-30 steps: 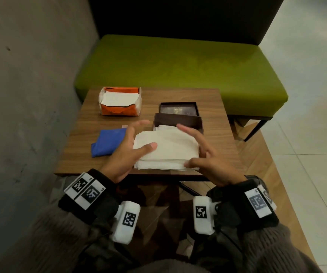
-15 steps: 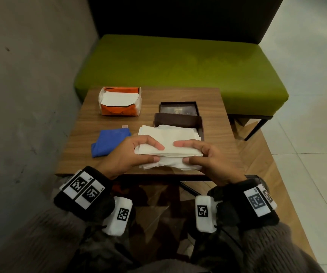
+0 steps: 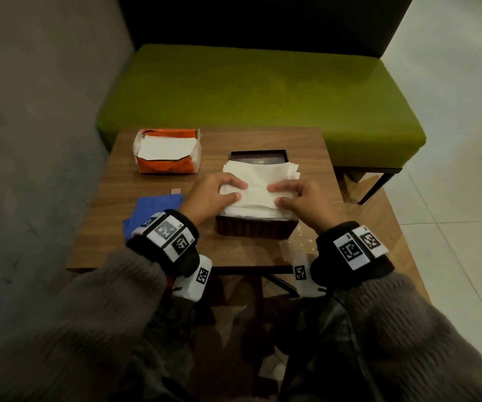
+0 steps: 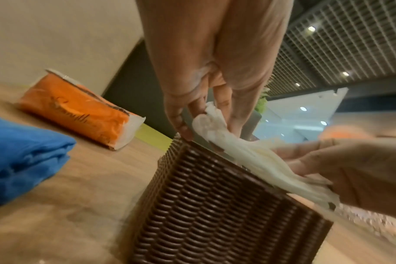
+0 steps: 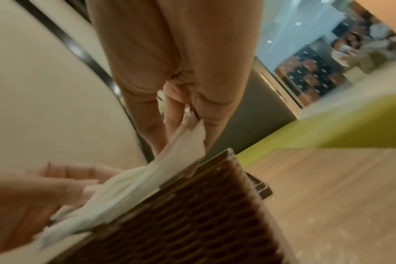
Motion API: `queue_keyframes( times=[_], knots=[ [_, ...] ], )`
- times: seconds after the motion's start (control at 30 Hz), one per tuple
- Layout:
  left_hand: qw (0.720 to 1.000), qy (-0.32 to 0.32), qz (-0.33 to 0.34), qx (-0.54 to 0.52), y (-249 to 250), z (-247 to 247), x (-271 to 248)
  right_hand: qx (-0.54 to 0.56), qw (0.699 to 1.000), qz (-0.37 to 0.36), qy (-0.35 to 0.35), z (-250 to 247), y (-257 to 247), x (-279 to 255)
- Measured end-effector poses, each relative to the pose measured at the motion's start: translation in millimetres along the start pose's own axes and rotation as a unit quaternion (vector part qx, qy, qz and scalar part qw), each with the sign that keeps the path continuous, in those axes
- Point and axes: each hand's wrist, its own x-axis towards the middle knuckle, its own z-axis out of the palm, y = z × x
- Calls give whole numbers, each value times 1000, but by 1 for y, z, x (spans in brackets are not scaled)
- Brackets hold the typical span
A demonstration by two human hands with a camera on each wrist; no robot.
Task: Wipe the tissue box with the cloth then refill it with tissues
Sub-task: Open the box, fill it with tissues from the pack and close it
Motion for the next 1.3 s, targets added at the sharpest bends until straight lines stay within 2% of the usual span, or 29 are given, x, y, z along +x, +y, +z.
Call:
queue_keyframes(
  times=[0.1,0.17,0.3,0.47,0.57,0.67,0.73,0.8,1.07,1.2,1.3],
  knots=[
    [993,0,12,121,-5,7,8,-175,984,-23,2,3,9,11],
    [980,-8,20,197,-3,11,10,-233,972,-34,-3,5,14,14],
    [942,-37,-11,334,-1,14,9,-326,942,-59,-44,8,13,16],
    [901,2,63,429,-2,10,7,-438,887,-146,12,8,10,11],
    [876,-56,83,472,-3,9,14,-493,861,-121,-28,8,7,14],
    [837,-114,94,527,-7,7,26,-537,835,-104,-57,10,10,24],
    [808,-133,111,564,-9,7,31,-555,824,-93,-68,11,15,30],
    [791,-136,125,583,-10,9,33,-565,818,-84,-75,10,18,33],
    [788,-150,130,583,-10,11,34,-583,801,-75,-112,10,10,31],
    [810,-143,138,552,-8,3,33,-553,822,-77,-108,2,7,25],
    [818,-192,110,531,-5,-3,32,-536,831,-65,-136,-1,5,22]
  ],
)
